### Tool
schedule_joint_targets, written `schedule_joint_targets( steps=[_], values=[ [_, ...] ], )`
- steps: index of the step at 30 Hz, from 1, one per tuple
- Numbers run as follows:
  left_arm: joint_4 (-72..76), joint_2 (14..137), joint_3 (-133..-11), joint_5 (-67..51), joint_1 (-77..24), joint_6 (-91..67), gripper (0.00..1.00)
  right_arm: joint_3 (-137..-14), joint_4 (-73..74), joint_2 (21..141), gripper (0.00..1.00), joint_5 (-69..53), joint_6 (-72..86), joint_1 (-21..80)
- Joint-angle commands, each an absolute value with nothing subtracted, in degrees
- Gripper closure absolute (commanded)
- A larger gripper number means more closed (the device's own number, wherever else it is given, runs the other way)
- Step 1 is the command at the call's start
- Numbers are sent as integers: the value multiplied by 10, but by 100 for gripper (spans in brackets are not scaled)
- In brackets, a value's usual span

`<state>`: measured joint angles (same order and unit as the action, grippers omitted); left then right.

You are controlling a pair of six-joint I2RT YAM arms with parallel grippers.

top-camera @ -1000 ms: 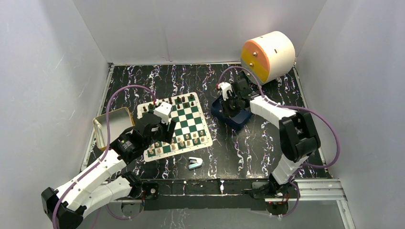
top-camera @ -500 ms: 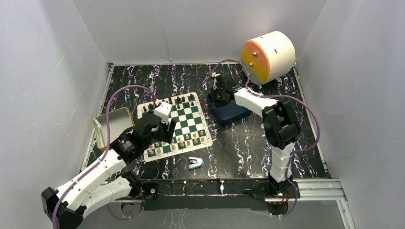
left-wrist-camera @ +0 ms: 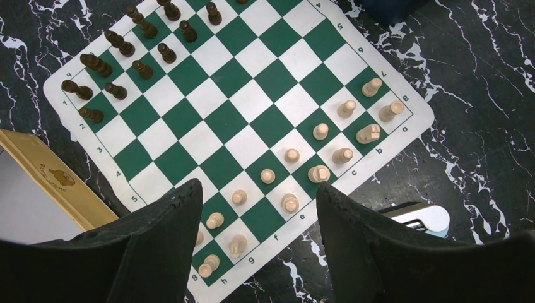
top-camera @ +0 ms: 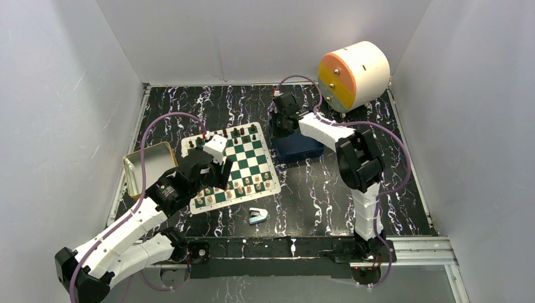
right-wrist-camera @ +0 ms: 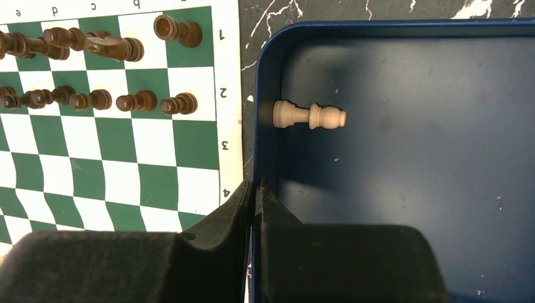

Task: Set up the chess pieces on the board
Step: Adjust the storage box at the center of the board.

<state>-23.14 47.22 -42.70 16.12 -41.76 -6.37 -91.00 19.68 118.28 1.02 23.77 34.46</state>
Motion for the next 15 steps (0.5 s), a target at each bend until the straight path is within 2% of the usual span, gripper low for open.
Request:
schedule_joint_targets(
  steps=[1, 15],
  values=[
    [-229, 472, -425, 176, -419, -59, 36, -940, 218, 1197, 87, 32, 246, 350],
    [-230, 476, -425, 180, -419, -59, 36, -931, 216, 1188, 87, 4, 187, 369]
  ],
)
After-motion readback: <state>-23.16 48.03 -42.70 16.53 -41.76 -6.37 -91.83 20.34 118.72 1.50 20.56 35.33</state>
